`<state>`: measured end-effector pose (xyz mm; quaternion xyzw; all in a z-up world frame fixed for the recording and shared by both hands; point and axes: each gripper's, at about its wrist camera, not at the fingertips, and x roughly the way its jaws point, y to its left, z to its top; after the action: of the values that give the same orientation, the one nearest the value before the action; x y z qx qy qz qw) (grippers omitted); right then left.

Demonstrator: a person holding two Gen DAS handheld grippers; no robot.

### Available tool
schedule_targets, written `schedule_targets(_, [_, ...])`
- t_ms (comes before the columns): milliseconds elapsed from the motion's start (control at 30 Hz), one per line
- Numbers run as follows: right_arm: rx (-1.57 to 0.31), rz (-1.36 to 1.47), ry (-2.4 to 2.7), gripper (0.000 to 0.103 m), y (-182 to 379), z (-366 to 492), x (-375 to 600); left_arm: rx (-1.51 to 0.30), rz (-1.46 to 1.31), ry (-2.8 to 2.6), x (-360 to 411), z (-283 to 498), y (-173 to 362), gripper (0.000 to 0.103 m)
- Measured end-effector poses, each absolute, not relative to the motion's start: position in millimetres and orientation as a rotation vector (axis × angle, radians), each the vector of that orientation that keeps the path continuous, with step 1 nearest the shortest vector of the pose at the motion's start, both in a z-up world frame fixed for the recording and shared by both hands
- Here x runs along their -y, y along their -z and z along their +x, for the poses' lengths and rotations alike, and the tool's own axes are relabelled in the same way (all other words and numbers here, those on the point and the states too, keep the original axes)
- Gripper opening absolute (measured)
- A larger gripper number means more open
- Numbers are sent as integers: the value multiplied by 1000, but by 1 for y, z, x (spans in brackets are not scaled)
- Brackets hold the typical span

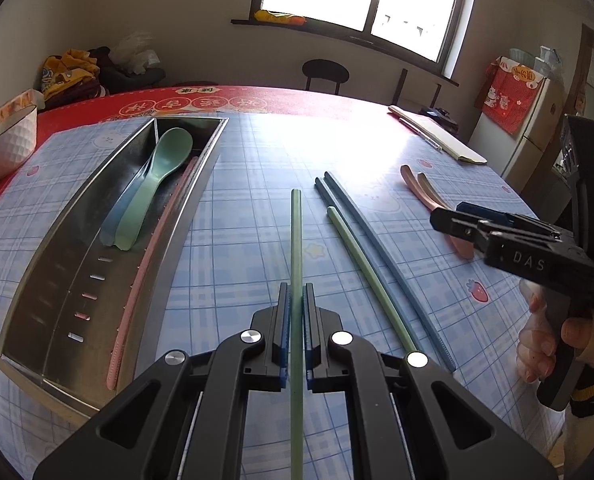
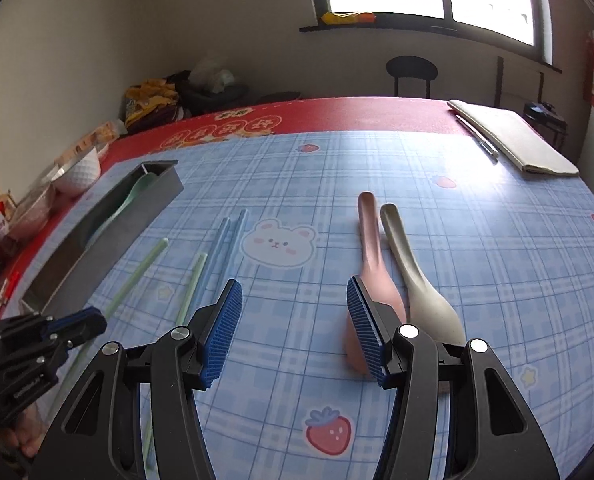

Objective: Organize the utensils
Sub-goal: 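Move the right tool to the second green chopstick and close on it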

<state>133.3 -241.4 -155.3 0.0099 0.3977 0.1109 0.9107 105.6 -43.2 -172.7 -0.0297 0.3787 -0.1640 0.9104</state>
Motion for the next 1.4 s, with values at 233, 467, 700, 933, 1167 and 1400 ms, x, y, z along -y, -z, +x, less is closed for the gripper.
schedule_targets(233, [-911,-113,-233,53,166,145,201,-750,-117,369,34,103,168,6])
schedule_targets(467, [-954,-116,-216,53,172,149,192,-738,-156,389,29,102,167,6])
schedule_targets(700, [-963,-126,-226,53,171,149,185,-726,-168,391,26,100,166,6])
schedule_targets(933, [-969,-135,-211,53,173,152,187,-725,-171,393,26,99,165,6])
schedule_targets(1167, [-974,-132,-122,53,171,158,203,-727,-176,395,25,99,165,6])
schedule_targets(1400, [-935,-110,-281,36,163,137,175,-714,-189,392,22,98,164,6])
